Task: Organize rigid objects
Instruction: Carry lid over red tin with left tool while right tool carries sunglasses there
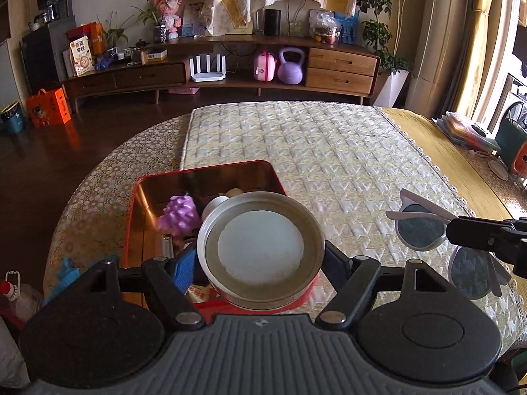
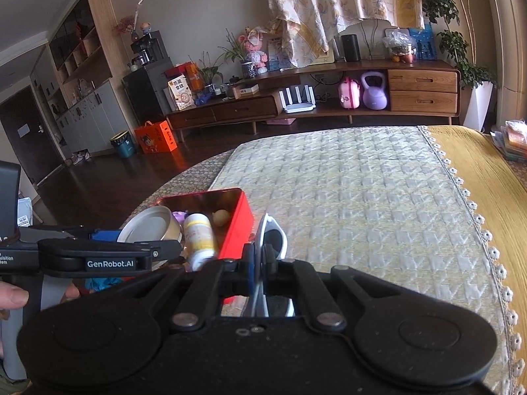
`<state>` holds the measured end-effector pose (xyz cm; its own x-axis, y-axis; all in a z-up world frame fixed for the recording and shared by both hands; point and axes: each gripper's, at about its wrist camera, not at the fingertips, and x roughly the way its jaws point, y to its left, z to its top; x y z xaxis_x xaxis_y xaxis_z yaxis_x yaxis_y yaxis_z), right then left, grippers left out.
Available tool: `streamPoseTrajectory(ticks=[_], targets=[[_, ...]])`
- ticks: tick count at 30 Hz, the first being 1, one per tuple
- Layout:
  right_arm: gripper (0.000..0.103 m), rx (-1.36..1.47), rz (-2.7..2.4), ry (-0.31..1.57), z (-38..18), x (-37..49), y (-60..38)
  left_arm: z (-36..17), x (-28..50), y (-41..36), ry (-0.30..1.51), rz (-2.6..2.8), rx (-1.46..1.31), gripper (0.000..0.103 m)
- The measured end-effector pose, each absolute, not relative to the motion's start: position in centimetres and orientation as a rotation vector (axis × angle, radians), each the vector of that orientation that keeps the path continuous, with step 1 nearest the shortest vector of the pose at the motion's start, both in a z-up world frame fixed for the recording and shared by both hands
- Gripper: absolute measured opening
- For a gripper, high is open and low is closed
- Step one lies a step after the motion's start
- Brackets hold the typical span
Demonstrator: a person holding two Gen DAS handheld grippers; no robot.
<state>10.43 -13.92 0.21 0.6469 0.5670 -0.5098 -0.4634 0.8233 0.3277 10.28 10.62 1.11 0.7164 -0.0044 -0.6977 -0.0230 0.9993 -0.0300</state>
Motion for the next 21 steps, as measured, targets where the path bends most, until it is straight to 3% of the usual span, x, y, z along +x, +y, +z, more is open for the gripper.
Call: streamPoseTrajectory(ticks=[21], targets=[[0.004, 0.187, 0.667, 0.660, -0.8, 15.2, -5.6, -2.6, 12.6, 18.4, 0.854, 0.126, -0.036, 0.077]])
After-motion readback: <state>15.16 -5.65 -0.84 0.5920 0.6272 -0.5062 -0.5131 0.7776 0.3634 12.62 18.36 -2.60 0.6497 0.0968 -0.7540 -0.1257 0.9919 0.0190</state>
